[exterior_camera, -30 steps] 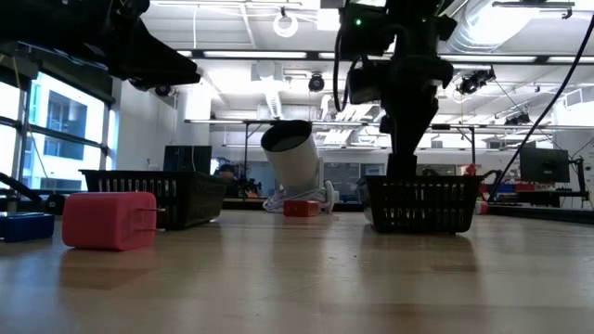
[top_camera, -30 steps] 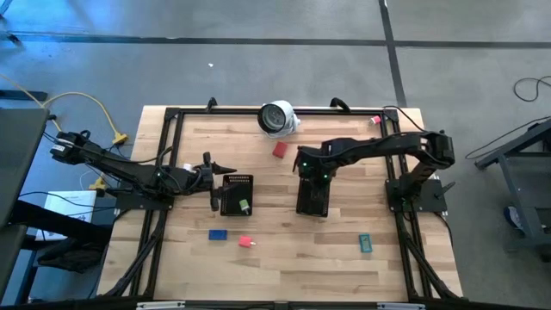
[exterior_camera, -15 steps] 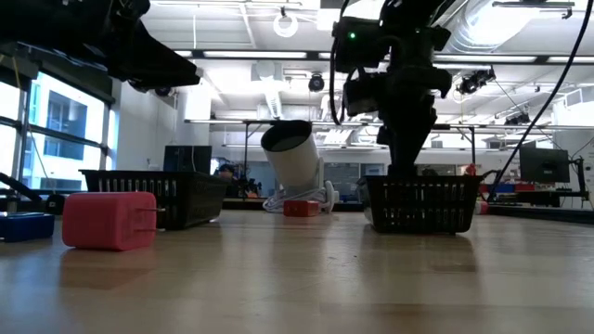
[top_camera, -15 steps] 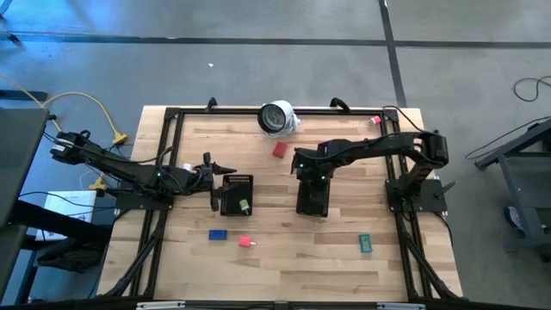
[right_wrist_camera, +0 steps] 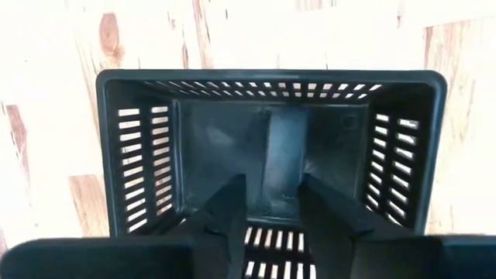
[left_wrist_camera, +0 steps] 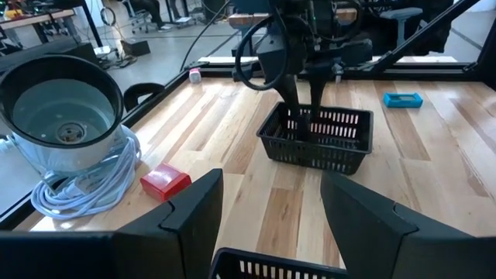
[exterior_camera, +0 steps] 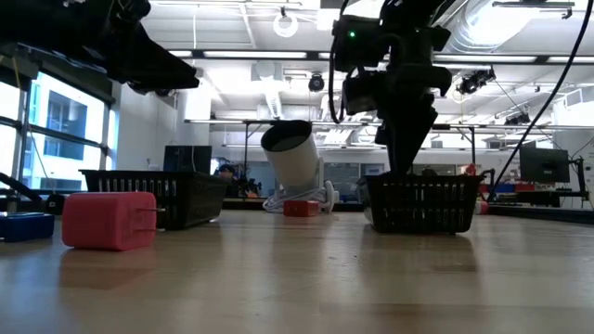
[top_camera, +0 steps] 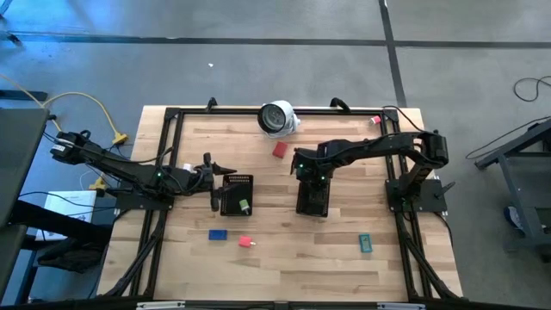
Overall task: Pick & Place Office items
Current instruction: Put the black digital clock into the right black bin, then put the pink white charger adapter into the left black bin
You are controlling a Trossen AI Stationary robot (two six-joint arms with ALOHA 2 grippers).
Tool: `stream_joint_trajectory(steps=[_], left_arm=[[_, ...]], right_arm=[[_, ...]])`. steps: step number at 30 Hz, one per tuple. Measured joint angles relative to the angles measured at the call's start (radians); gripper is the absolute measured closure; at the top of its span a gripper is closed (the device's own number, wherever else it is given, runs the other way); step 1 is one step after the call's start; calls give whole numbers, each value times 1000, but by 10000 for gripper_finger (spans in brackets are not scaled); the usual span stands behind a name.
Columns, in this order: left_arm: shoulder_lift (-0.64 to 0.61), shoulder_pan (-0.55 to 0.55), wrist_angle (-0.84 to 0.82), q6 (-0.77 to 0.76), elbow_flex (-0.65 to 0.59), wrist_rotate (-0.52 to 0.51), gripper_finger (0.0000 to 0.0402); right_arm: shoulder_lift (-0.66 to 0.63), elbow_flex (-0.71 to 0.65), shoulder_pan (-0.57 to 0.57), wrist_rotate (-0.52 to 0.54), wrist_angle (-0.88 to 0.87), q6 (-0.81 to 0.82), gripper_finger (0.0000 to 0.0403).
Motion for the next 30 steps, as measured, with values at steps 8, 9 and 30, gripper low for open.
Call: stream_joint_trajectory(steps=[8, 9, 30], left_arm=[[0, 0, -9, -11, 0, 0, 193], [0, 0, -9, -11, 0, 0, 193], [0, 0, -16, -16, 0, 0, 193]], right_arm=[[0, 0, 0, 10, 2, 5, 253], [0, 0, 0, 11, 2, 6, 249], [-76, 0, 0, 180, 12, -106, 236]])
